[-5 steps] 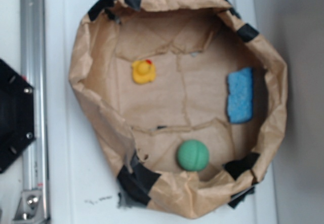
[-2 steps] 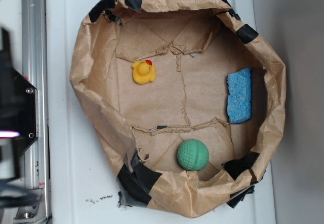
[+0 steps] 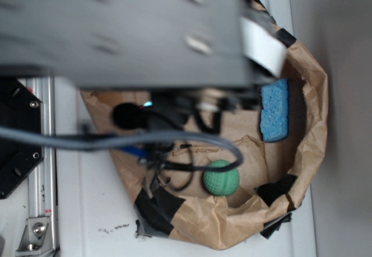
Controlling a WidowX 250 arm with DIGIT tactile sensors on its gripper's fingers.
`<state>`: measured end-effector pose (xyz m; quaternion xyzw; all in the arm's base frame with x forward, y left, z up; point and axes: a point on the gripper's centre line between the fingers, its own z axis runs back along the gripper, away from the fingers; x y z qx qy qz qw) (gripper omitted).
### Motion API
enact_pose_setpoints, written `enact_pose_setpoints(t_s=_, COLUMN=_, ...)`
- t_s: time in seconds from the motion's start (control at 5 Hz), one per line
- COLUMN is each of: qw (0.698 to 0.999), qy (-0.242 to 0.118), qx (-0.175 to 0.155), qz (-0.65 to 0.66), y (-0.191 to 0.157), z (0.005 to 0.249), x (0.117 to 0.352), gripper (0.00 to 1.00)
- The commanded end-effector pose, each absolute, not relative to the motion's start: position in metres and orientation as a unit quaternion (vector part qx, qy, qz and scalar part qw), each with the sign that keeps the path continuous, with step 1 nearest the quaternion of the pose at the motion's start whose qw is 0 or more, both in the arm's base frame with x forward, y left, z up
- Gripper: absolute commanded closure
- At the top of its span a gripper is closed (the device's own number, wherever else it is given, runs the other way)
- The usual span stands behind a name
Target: Grab the yellow duck.
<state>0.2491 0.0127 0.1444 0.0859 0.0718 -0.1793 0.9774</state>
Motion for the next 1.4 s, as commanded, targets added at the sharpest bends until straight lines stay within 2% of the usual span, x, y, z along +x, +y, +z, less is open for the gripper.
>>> enact_pose_setpoints(t_s=0.0, qw=0.968, qy=0.061, qx=0.09, qz=-0.225, y=0.039, z=0.081, x=0.244, gripper=0.0)
enact_pose_setpoints(t_s=0.8, qw=0.968, qy=0.061, qx=0.09, qz=-0.225, y=0.039, z=0.081, x=0.244, gripper=0.0)
enact_pose_setpoints(t_s=1.0, qw=0.978, qy=0.015, qx=0.058, qz=-0.201, y=0.048, z=0.048, x=0.263, gripper=0.0)
enact_pose_setpoints(t_s=1.2, qw=0.966, qy=0.057, qx=0.083, qz=-0.239, y=0.039, z=0.009, x=0.261, gripper=0.0)
